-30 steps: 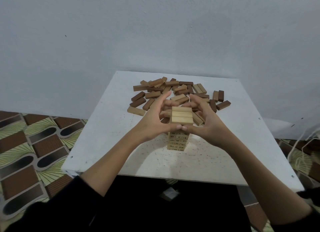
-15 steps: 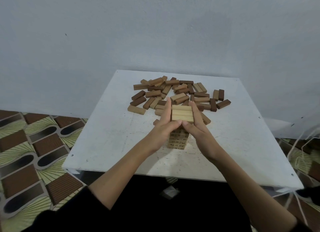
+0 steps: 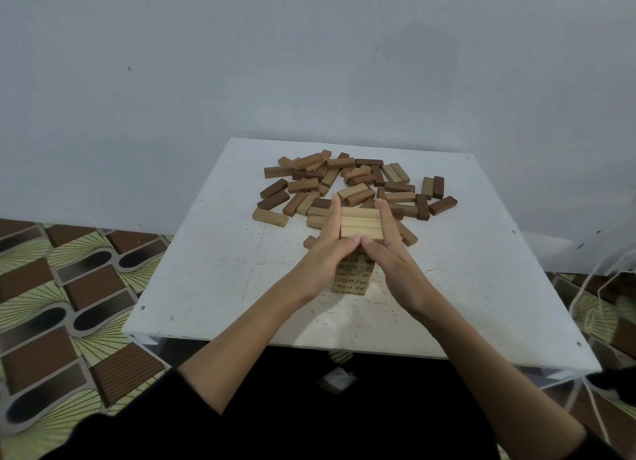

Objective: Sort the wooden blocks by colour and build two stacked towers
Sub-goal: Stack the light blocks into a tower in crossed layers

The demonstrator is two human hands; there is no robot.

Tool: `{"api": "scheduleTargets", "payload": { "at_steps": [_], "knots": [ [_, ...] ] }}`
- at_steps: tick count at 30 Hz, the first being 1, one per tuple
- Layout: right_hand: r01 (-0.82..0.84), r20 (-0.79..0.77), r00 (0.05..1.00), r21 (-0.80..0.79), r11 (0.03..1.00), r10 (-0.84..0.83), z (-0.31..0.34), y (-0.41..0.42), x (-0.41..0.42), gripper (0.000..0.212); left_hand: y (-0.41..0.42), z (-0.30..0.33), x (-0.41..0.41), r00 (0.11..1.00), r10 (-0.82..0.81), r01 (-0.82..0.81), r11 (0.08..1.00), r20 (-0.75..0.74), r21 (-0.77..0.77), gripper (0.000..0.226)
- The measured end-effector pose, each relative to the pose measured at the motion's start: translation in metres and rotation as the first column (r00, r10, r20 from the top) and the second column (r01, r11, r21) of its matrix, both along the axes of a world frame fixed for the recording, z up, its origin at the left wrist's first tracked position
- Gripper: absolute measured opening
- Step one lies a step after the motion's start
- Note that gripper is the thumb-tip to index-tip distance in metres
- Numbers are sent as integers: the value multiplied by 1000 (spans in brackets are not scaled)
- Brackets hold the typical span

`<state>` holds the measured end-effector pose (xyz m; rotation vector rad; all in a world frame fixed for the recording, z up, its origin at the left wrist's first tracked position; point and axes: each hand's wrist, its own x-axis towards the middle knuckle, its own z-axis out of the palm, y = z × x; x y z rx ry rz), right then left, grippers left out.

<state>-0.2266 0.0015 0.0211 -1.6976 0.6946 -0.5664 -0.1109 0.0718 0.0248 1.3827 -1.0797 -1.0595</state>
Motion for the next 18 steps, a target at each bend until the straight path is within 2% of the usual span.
{"api": "scheduleTargets", "payload": {
  "at_steps": [6, 9, 10, 12, 13, 16, 18],
  "knots": [
    [-5, 22, 1000, 15, 1000, 5, 3, 0, -5, 81, 1, -3, 5, 998, -15, 12, 999, -65, -47, 74],
    [27, 83, 996, 43, 999, -30, 3, 0, -6, 41, 0, -8, 9, 988, -18, 5, 996, -156, -85, 64],
    [49, 98, 994, 61, 997, -55, 1, 0, -5, 44, -1, -10, 8, 987, 4, -17, 996, -161, -83, 66],
    [65, 118, 990, 91, 994, -76, -4, -2, -3, 66, -2, -13, 5, 981, 56, -63, 997, -185, -36, 74],
    [56, 125, 990, 89, 995, -67, -6, -1, -2, 69, -3, -15, 3, 982, 63, -69, 997, -181, -31, 75],
    [32, 158, 986, 151, 988, -56, -8, 1, 5, 58, -4, -16, -1, 987, 70, -81, 994, -142, -72, 80],
    [44, 156, 985, 187, 981, -74, -12, -1, 6, 64, -5, -15, -2, 984, 69, -84, 993, -166, -88, 82]
  ]
}}
